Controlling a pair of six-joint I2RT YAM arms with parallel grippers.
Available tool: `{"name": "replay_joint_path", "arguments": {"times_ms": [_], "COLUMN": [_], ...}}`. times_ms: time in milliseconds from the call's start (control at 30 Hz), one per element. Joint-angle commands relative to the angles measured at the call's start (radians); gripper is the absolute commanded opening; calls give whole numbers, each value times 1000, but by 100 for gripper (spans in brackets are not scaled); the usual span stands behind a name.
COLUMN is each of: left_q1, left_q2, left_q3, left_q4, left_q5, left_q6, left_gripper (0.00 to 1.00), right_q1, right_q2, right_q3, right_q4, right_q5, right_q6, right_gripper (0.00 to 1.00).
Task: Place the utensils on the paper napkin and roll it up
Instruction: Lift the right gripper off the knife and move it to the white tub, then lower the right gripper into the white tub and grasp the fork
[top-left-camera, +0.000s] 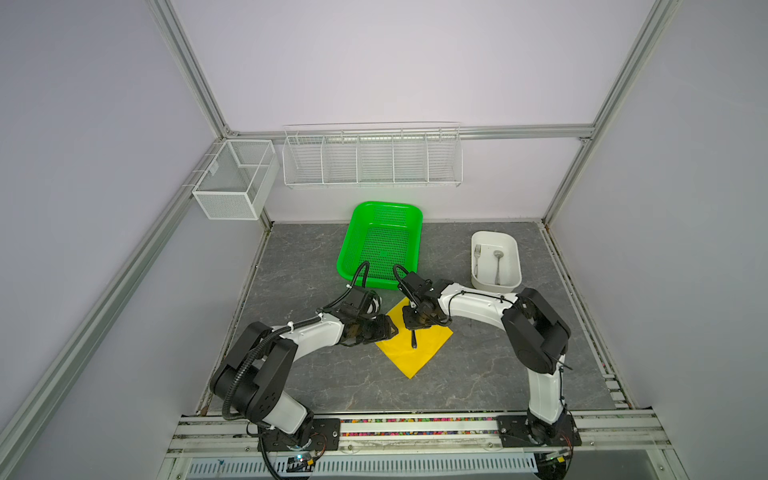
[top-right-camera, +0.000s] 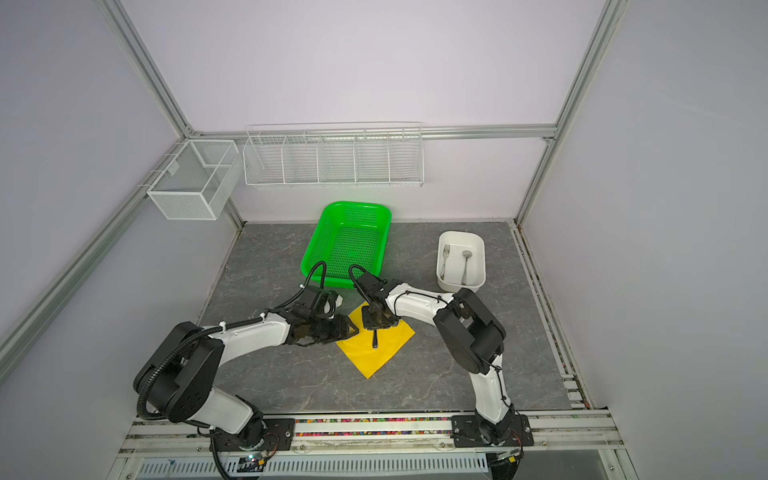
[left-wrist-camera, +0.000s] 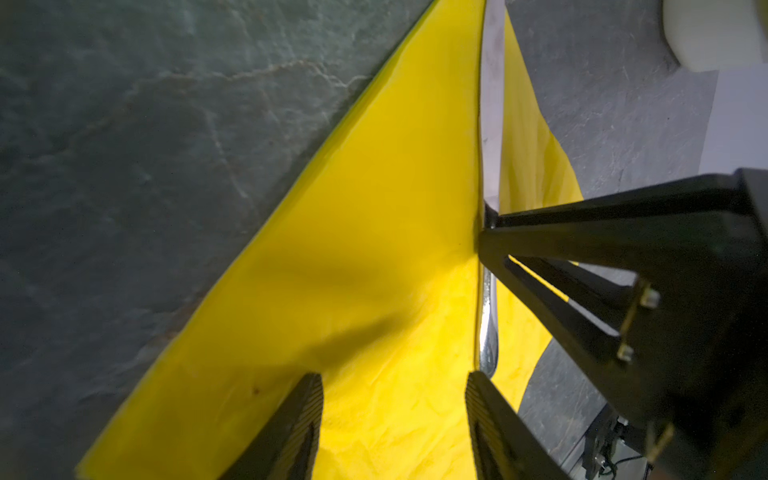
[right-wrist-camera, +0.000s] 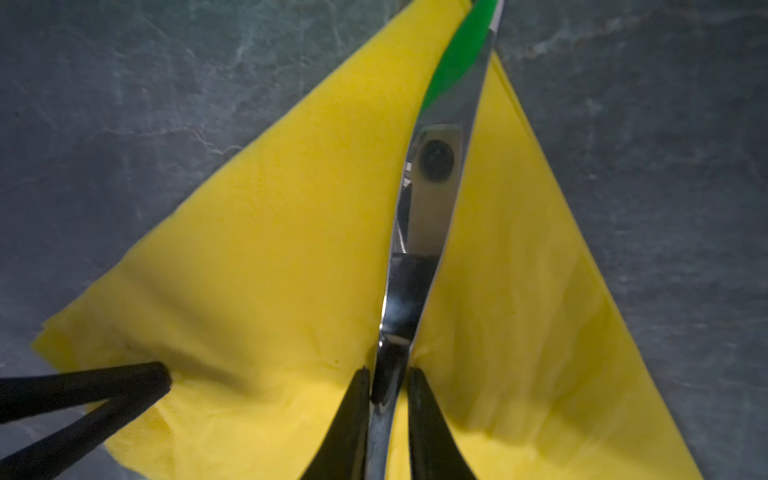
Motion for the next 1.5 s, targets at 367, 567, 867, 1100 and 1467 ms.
{"name": "replay_joint_path", "arguments": {"times_ms": [367, 567, 867, 1100, 1467], "left_q1": [5, 6, 5, -4, -113], "left_q2": [-14, -53, -124, -142, -77], "left_q3": [-1, 27, 74, 106, 292], "left_q4": [-57, -73, -88, -37, -84], "left_q5": [-29, -21, -39, -11, -109], "left_q6": [19, 17, 22, -4, 17], "left_gripper": [57, 59, 63, 64, 88], "right_q1": [-14, -26, -239, -530, -733], "right_q2": [4, -114, -365, -370, -88], "right_q3": [-2, -32, -94, -64, 179], "right_q4": [20, 28, -40, -63, -147], "right_q5": [-10, 14, 150, 52, -43], "right_q6": [12, -15, -126, -232, -345], "right_gripper": [19, 28, 34, 34, 34]}}
